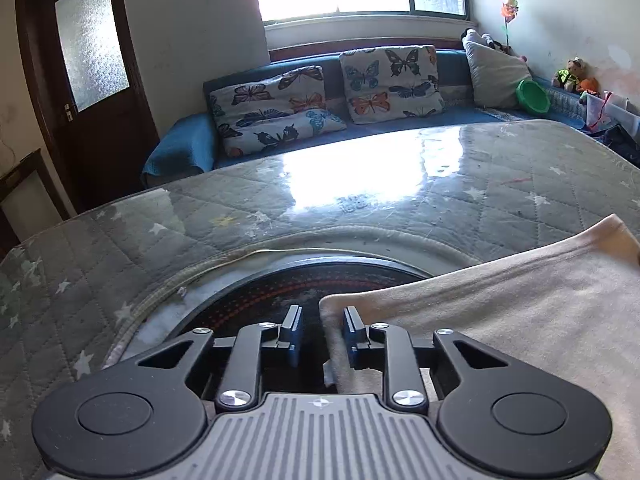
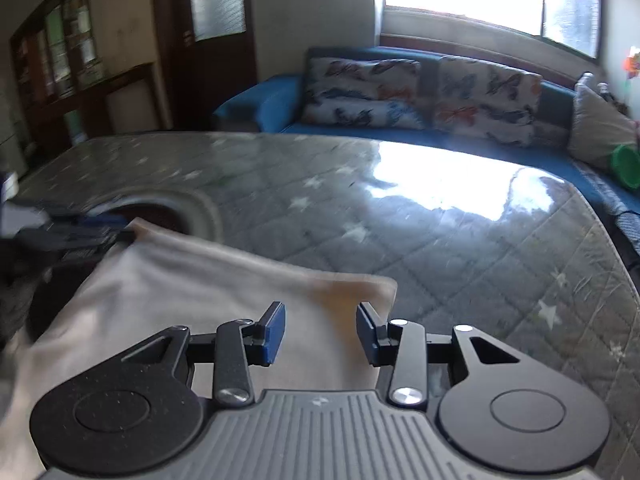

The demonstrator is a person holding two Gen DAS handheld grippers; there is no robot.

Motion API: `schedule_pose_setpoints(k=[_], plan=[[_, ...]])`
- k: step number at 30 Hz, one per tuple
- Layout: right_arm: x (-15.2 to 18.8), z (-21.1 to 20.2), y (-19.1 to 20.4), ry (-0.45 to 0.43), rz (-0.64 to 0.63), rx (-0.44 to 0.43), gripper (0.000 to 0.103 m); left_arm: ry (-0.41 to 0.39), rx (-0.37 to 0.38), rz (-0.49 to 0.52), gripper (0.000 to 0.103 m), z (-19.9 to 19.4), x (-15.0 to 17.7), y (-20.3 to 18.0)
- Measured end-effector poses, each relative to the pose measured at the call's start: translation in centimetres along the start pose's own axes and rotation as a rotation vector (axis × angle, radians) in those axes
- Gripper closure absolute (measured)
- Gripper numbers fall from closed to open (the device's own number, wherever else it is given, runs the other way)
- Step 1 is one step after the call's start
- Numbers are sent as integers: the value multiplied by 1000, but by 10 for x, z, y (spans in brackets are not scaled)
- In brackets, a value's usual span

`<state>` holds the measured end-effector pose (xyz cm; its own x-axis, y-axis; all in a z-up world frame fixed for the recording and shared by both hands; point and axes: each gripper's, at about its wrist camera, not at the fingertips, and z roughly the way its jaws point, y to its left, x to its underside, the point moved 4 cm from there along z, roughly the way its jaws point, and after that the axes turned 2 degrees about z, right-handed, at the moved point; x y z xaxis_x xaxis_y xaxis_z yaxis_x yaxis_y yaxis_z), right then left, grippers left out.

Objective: Fold clothes

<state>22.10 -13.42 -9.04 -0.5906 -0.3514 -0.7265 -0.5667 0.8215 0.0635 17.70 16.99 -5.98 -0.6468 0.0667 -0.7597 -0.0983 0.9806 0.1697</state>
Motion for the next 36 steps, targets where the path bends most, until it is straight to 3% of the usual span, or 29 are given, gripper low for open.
schedule_pose_setpoints(k=[6,13,17,24,28,33,36], plan=[[44,-51,25,32,-78,-57,64,-45,77,21,64,-51,6,-20],[103,-87,57,61,-206,0,62,-57,240,113,62,-112,40,-81],[109,-119,42,1,-93,5,63,-75,323,126,62,-141,53,-108],[99,-131,-39,-37,188,207,64,-91,481,180,62,-173,67,-159],[101,-118,-83,-16,330,270,64,-73,543,219,62,-178,77,-180],[111,-103,-103,2,375,328,64,-57,592,256,59,-186,91,-193],[111,-97,-96,7,319,363,67,-42,602,276,59,-187,98,-198]])
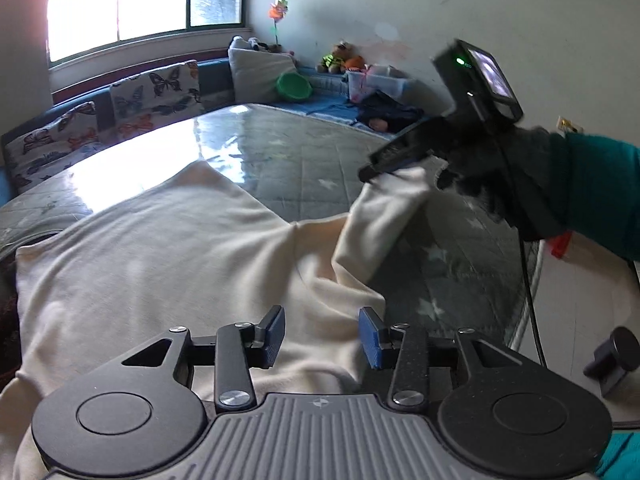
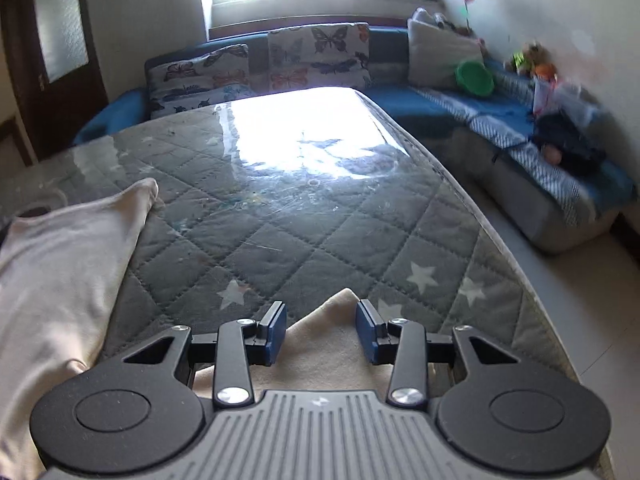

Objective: Fold clothes

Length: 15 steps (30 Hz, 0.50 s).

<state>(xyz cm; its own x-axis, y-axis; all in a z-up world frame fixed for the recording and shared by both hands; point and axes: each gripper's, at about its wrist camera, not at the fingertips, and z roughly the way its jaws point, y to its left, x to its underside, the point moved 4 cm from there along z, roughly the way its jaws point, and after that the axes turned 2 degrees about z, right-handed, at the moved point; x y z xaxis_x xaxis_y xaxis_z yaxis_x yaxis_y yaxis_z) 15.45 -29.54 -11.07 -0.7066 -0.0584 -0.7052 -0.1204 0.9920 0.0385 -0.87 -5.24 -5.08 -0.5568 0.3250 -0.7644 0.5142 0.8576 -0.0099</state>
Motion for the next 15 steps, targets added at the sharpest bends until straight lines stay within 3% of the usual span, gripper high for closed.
schedule_pose_setpoints(k=[1,5,10,15], plan=[[0,1,4,-6,-27,13,77,6,4,0,58,1,2,-1],[-3,5,16,-28,-100,33,98,22,8,0,56,1,8,-4],[-21,-16,16,-117,-77,-18,99,44,5,9,56,3,12,-5],[-36,-68,4,-278,-40,-74,99,47,4,25,55,3,14,-6]])
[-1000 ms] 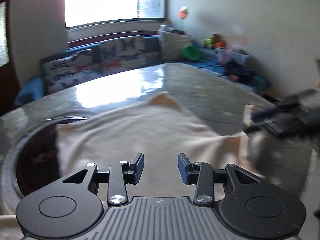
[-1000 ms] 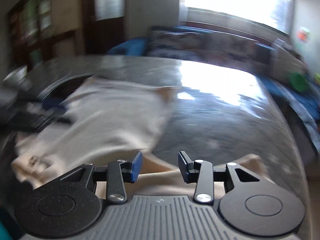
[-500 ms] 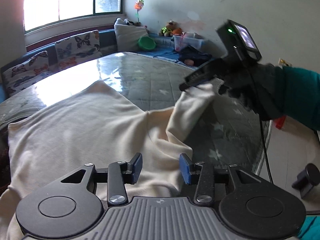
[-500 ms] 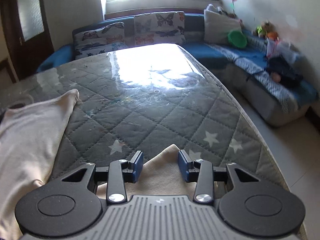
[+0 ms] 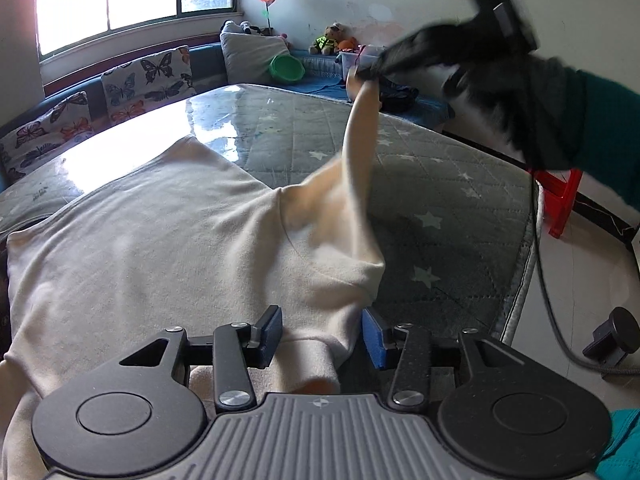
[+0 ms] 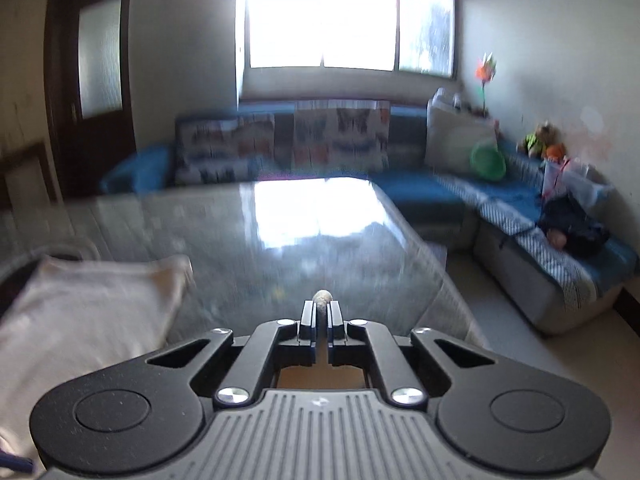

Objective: Fold clothes

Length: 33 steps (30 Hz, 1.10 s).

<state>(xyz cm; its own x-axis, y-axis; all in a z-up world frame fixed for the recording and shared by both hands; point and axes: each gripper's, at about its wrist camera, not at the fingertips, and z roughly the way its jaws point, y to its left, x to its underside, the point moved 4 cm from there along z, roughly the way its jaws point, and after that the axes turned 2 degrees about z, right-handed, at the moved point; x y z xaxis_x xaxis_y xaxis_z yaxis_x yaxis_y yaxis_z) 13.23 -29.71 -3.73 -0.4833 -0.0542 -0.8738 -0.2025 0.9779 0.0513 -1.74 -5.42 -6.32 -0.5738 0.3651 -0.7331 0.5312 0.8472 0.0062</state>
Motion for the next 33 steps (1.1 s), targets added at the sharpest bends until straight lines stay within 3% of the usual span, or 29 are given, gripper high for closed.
schedule_pose_setpoints(k=[3,11,14,18,23,27,33], plan=[[2,-28,-20,-49,44,18,99,1,2,14,53,0,1,-1],[74,-22,-94,172,132,254,95,10,13,53,50,-2,2,-4],[77,-30,-94,161,139,244,94,14,24,72,50,-5,-1,-5],[63,-31,-74,110,129,146,86,-17,29,90,50,-8,-14,-8],[57,-3,-45,140,93,35,81,-46,44,79,50,2,-29,-14],[62,17,-31,180,66,20,71,-16,72,57,50,16,-27,-19],[67,25,-26,204,15,36,67,-9,80,35,48,13,-18,-20]])
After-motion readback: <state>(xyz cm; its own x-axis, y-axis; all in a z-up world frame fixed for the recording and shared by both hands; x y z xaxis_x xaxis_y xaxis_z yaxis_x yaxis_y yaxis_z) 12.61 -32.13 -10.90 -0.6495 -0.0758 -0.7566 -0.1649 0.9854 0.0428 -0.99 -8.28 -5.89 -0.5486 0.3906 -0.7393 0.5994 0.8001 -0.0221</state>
